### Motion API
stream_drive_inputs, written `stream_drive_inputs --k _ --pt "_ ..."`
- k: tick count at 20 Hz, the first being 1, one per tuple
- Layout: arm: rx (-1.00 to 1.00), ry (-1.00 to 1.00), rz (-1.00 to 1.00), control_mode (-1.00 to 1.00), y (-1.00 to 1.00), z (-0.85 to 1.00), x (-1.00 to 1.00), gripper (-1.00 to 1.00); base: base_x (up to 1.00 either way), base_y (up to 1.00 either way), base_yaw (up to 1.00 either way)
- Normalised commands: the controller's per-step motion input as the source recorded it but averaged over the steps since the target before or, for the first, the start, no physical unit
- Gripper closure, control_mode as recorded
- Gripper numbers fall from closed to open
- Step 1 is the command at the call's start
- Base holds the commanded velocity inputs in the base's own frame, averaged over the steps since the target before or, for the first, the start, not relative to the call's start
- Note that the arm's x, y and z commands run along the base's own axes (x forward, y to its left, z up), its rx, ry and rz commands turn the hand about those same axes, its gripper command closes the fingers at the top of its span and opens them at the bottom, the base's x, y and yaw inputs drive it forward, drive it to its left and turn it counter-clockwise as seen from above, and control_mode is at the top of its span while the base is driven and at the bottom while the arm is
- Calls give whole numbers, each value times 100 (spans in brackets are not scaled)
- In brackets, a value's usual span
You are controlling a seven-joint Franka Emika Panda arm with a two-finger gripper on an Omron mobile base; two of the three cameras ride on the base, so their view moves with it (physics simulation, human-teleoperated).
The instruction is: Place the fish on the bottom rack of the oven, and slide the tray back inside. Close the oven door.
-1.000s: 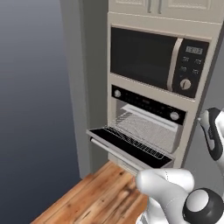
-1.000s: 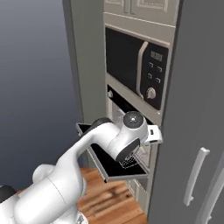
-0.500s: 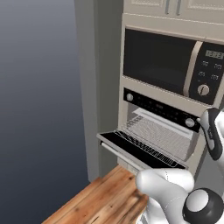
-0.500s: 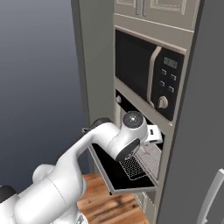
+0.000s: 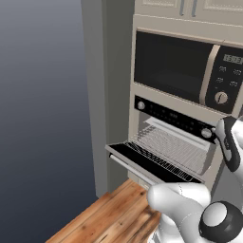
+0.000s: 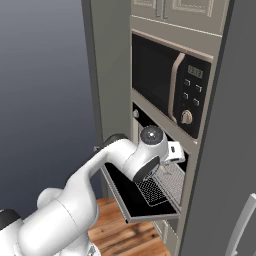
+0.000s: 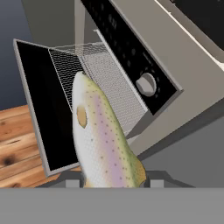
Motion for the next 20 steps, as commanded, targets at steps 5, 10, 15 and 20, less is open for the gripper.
stream_drive_inputs --k 5,10,15,20 --pt "-1 0 0 -100 31 -34 22 100 0 0 0" --pt "-2 0 0 -100 45 -55 26 100 0 0 0" --pt "0 0 0 -100 42 -57 29 100 0 0 0" --pt "0 -1 0 -100 8 -22 35 100 0 0 0"
